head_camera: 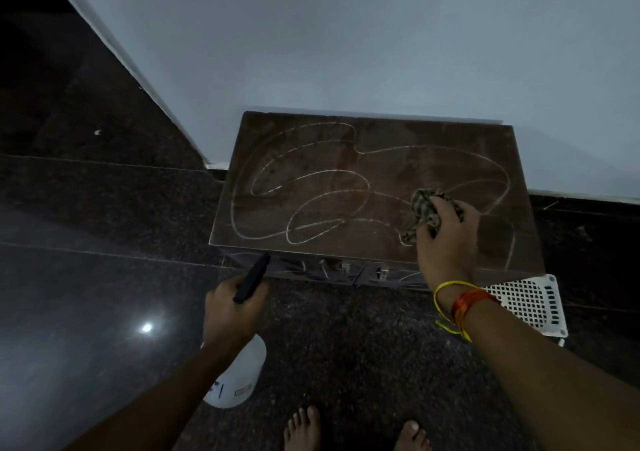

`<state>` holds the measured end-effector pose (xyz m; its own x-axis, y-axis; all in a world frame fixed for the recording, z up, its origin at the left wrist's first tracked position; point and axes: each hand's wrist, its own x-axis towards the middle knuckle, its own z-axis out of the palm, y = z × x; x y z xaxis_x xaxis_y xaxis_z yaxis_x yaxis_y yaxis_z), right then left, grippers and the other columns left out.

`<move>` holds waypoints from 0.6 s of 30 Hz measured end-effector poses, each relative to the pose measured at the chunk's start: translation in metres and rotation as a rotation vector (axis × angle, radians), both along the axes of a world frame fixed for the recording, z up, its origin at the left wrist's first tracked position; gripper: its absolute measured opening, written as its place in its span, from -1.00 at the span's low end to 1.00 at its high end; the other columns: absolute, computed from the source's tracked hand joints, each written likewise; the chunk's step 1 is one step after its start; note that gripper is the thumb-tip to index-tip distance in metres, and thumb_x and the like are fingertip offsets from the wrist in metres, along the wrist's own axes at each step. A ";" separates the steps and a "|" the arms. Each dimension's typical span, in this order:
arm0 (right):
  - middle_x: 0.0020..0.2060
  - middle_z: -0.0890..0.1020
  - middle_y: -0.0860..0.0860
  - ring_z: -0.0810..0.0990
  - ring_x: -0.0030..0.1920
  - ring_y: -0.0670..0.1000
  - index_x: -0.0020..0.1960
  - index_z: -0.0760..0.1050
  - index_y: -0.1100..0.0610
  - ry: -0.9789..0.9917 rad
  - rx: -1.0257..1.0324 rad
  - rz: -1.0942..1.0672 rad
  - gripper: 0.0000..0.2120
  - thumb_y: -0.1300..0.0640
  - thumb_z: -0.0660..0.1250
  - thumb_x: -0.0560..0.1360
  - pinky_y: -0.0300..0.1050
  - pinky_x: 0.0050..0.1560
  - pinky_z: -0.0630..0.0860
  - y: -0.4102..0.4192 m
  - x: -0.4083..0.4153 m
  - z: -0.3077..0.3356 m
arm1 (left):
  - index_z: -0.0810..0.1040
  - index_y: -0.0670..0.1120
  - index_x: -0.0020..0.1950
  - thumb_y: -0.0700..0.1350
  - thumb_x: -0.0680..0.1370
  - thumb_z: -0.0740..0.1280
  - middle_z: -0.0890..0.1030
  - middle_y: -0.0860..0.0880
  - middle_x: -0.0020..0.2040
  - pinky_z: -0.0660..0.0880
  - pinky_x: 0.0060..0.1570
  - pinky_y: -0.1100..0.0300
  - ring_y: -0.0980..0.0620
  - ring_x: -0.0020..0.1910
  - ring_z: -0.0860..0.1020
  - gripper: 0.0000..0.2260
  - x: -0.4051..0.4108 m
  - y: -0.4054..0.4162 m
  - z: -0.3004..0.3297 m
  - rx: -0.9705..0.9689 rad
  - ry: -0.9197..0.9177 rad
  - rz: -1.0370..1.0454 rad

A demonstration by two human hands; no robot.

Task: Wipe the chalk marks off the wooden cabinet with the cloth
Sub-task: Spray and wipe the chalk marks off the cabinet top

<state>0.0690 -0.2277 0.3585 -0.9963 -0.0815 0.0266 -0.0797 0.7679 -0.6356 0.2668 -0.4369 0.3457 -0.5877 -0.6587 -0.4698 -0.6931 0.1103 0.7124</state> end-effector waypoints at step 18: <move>0.32 0.29 0.21 0.40 0.24 0.24 0.34 0.41 0.18 0.002 0.015 -0.082 -0.58 0.29 0.30 0.49 0.06 0.28 0.40 0.057 -0.018 0.005 | 0.45 -0.19 -0.42 -0.18 0.52 0.39 0.40 -0.08 -0.52 0.27 -0.42 0.15 -0.03 -0.52 0.34 -0.67 -0.049 0.075 -0.002 -0.001 0.056 -0.228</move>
